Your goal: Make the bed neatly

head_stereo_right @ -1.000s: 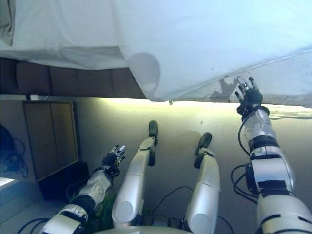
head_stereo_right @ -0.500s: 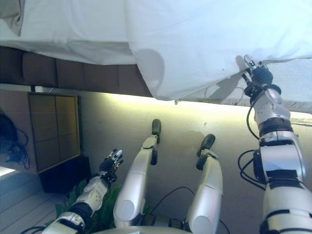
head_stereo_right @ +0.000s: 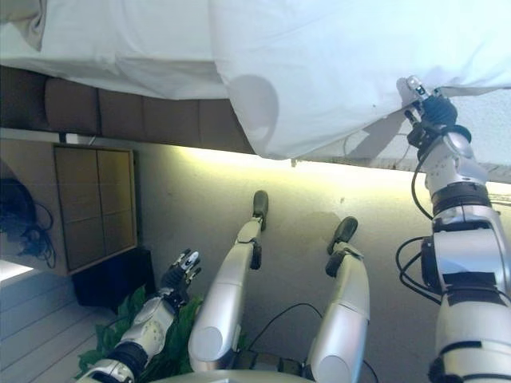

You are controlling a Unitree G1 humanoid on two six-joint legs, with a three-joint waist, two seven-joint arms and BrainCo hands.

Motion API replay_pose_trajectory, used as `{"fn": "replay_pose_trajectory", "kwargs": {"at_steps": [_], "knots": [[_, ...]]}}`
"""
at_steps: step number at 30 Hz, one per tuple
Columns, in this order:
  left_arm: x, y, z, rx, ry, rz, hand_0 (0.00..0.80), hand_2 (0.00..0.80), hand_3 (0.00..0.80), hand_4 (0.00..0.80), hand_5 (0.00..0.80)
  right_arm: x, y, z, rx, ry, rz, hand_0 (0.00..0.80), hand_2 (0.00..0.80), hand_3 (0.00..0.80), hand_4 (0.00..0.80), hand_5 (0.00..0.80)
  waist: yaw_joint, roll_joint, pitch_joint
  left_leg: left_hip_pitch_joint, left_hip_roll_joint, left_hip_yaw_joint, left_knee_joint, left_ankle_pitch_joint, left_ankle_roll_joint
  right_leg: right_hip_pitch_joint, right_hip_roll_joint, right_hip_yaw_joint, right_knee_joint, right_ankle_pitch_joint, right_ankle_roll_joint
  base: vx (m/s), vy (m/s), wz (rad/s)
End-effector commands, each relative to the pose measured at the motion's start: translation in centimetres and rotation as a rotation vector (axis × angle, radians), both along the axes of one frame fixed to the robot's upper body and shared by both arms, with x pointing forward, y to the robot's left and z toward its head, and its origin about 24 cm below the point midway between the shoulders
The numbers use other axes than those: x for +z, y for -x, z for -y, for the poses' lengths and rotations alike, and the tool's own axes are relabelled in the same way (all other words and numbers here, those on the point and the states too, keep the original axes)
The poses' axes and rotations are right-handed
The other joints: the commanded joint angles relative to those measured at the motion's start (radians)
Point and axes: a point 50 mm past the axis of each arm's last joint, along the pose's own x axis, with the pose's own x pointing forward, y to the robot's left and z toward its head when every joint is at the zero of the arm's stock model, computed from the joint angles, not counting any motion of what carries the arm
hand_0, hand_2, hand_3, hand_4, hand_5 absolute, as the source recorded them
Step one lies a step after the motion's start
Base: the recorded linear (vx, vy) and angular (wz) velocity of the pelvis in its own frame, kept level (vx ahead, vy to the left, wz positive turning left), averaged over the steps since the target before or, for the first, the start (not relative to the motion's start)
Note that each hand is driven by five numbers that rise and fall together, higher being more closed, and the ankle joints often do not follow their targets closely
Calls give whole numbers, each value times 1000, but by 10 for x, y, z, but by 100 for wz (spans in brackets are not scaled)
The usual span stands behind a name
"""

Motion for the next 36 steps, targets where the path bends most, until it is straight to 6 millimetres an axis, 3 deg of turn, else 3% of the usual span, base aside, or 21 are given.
{"fn": "replay_pose_trajectory", "kwargs": {"at_steps": [1,14,20,24,28,31,36], "knots": [[-1,6,-4,-4,-17,3,0,0,0,0,0,31,4,4,42,88,112,800,800,800,800,800,16,31,2,46,-7,21,-3,-24,16,67,34,6,-122,105,30,0,0,0],[3,-7,-10,-28,-109,-15,0,0,0,0,0,-22,6,1,117,85,-71,800,800,800,800,800,-8,-22,2,279,6,61,-84,-37,13,309,17,-16,-261,146,63,2,15,-3],[-3,-6,-20,-37,-178,-75,0,0,0,0,0,-53,8,-9,190,50,-150,800,800,800,800,800,-23,-58,-69,399,25,86,-162,-32,4,438,24,-24,-366,170,77,59,30,-2],[3,-16,-21,-33,-157,-55,0,0,0,0,0,-72,11,-20,241,7,-173,800,800,800,800,800,-35,-79,-112,459,34,100,-202,-27,-4,509,27,-30,-424,184,83,65,5,-9],[20,-43,-10,11,-50,-19,0,0,0,0,0,-97,13,-42,320,-124,-172,800,800,800,800,800,-50,-105,-168,535,45,110,-245,-25,-9,592,36,-36,-473,189,88,112,-12,4],[27,-59,9,2,34,-36,0,0,0,0,0,-104,10,-74,443,-297,-125,800,800,800,800,800,-62,-125,-207,575,47,109,-270,-21,-11,638,49,-31,-504,194,87,124,-13,-3],[30,-70,39,12,190,-80,0,0,0,0,0,-107,10,-118,568,-388,-87,800,800,800,800,800,-87,-153,-257,623,56,118,-274,-30,-12,684,58,-25,-523,197,86,136,-14,-3]]}}
